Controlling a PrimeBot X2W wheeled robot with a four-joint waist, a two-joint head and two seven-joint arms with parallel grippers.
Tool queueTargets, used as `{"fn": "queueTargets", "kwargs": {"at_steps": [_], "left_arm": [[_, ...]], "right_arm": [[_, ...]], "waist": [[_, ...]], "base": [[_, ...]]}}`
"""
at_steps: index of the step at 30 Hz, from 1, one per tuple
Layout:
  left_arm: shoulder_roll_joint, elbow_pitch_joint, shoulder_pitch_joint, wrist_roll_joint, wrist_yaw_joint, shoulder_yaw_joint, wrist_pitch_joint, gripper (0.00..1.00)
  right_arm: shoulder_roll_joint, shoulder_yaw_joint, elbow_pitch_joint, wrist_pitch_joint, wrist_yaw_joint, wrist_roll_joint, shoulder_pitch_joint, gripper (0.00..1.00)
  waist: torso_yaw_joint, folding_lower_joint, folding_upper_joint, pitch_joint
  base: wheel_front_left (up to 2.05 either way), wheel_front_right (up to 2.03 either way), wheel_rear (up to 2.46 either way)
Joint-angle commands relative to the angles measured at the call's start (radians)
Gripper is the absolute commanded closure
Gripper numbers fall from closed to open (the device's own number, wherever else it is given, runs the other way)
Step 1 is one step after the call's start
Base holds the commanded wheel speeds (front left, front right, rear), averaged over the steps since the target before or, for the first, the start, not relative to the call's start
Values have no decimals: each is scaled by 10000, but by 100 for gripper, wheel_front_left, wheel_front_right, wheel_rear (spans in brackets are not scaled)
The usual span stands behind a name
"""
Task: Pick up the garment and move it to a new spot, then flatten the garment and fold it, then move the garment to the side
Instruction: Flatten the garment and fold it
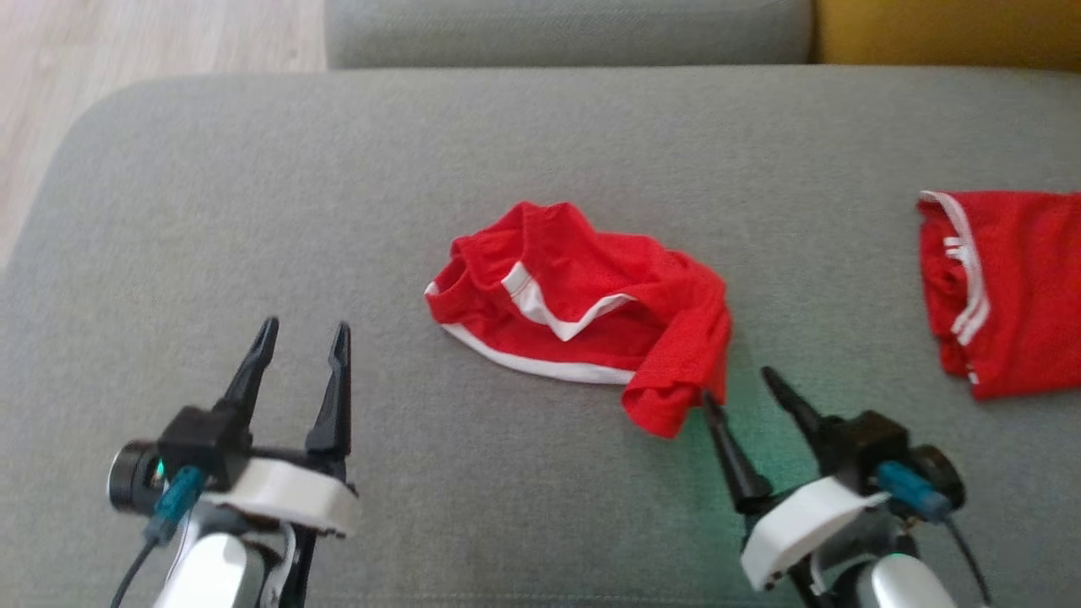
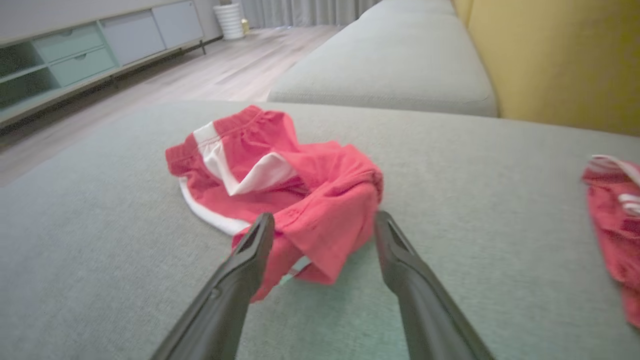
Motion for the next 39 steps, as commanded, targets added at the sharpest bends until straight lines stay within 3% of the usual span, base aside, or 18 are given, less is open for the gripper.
{"fn": "queueTargets", "kwargs": {"at_steps": [1, 9, 10, 11, 12, 13, 18, 24, 35, 36, 37, 38, 39], "left_arm": [[82, -277, -583, 43, -44, 315, -116, 0], [-69, -75, -887, 37, -109, 339, -251, 0], [-81, -59, -908, 41, -112, 351, -262, 0], [-93, -42, -929, 45, -114, 366, -272, 0], [-102, -29, -945, 50, -112, 385, -281, 0], [-109, -19, -965, 59, -113, 399, -288, 0], [-156, 18, -1126, 136, -161, 455, -313, 0], [-217, -55, -1206, 214, -210, 512, -320, 0], [-361, -155, -1596, 389, -438, 567, -322, 0], [-375, -165, -1635, 408, -459, 583, -322, 0], [-393, -159, -1666, 426, -482, 593, -322, 0], [-411, -152, -1688, 444, -503, 604, -322, 0], [-426, -143, -1705, 462, -525, 616, -322, 0]], "right_arm": [[-74, 350, -142, 62, -9, -87, -519, 0], [-124, 532, 739, -69, -9, -276, -1060, 0], [-120, 512, 778, -123, -9, -275, -1139, 20], [-117, 494, 811, -161, -9, -269, -1215, 57], [-116, 463, 844, -186, -9, -257, -1291, 72], [-115, 392, 854, -234, -9, -255, -1366, 100], [-103, -223, 787, -414, -9, -137, -1677, 100], [-52, -1820, 1152, -488, -9, 845, -2179, 100], [-36, -3539, 4722, 21, -9, 2962, -4547, 100], [-49, -3584, 5056, 34, -9, 3003, -4768, 84], [-67, -3610, 5351, 15, -9, 3034, -4959, 57], [-67, -3643, 5579, -62, -9, 3128, -5126, 0], [-96, -3626, 5767, -152, -9, 3176, -5260, 0]], "waist": [[214, 0, 0, 230], [438, 0, 0, 578], [443, 0, 0, 616], [440, 0, 0, 638], [432, 0, 0, 665], [423, 0, 0, 691], [327, 0, 0, 776], [220, 0, 0, 850], [260, 0, 0, 1616], [259, 0, 0, 1684], [262, 0, 0, 1717], [266, 0, 0, 1742], [268, 0, 0, 1758]], "base": [[0, 0, 0], [0, 0, 0], [0, 0, 0], [0, 0, 0], [0, 0, 0], [0, 0, 0], [0, 0, 0], [0, 0, 0], [0, 0, 0], [0, 0, 0], [0, 0, 0], [0, 0, 0], [0, 0, 0]]}}
